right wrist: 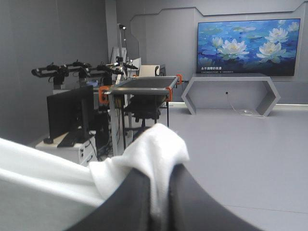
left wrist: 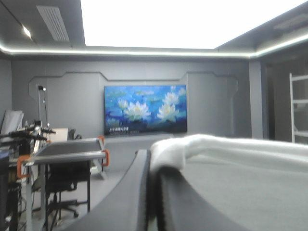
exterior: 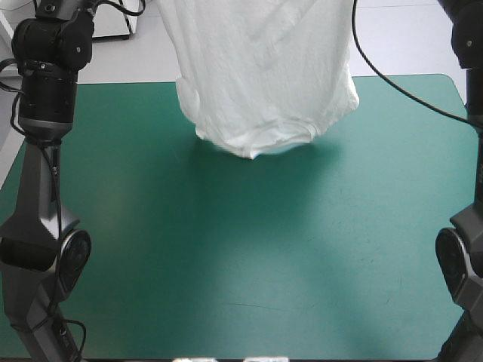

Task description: Fold the cloth

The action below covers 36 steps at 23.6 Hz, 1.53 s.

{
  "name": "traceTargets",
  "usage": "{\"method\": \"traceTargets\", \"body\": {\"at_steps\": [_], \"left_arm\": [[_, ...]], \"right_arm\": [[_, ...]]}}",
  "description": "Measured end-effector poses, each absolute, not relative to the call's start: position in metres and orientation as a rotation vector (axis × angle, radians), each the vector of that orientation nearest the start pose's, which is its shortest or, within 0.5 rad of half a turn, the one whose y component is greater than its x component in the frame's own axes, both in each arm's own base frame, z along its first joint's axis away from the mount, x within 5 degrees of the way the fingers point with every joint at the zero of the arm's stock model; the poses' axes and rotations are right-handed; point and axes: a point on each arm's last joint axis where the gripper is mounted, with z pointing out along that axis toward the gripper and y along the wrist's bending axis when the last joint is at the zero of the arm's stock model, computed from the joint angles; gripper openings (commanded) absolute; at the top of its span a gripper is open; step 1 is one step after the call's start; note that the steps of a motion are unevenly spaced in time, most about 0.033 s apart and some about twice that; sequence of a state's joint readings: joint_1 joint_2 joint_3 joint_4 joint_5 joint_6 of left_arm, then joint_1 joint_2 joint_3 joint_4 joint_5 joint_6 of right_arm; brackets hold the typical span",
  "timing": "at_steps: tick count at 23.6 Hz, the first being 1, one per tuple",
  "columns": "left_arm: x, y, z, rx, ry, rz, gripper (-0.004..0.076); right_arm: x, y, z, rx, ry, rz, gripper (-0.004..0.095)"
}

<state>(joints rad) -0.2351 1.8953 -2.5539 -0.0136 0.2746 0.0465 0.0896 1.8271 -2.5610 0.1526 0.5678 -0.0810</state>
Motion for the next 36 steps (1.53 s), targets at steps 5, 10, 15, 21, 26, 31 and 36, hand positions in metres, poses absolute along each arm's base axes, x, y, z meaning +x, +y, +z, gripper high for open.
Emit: {"method": "traceTargets", "body": {"at_steps": [5,10,15,21,26,31,36], "left_arm": [[0.396,-0.094,0.590,0.151,1.092,-0.207,-0.0010],[0.436,-0.104,0.529,0.220,1.486,-0.199,-0.0010],[0.444,-0.106,0.489,0.279,1.814,-0.185,-0.0010],[0.427,-0.100,0.482,0.310,2.003,-0.181,-0.0010],[0.404,-0.085,0.453,0.327,2.282,-0.334,-0.0010],[0.363,-0.078,0.439,0.341,2.403,-0.370,-0.0010],[0.291,-0.069,0.425,0.340,2.498,-0.400,-0.0010]], "right_arm": [[0.391,0.019,0.585,-0.040,1.333,0.195,-0.0017],[0.434,0.022,0.527,-0.067,1.629,0.201,-0.0017],[0.453,0.026,0.473,-0.126,1.929,0.214,-0.0017],[0.447,0.027,0.453,-0.171,2.040,0.284,-0.0017],[0.413,0.027,0.439,-0.177,2.156,0.313,-0.0017],[0.353,0.027,0.432,-0.174,2.253,0.328,-0.0017],[0.265,0.038,0.386,-0.246,2.434,0.275,-0.0017]]}}
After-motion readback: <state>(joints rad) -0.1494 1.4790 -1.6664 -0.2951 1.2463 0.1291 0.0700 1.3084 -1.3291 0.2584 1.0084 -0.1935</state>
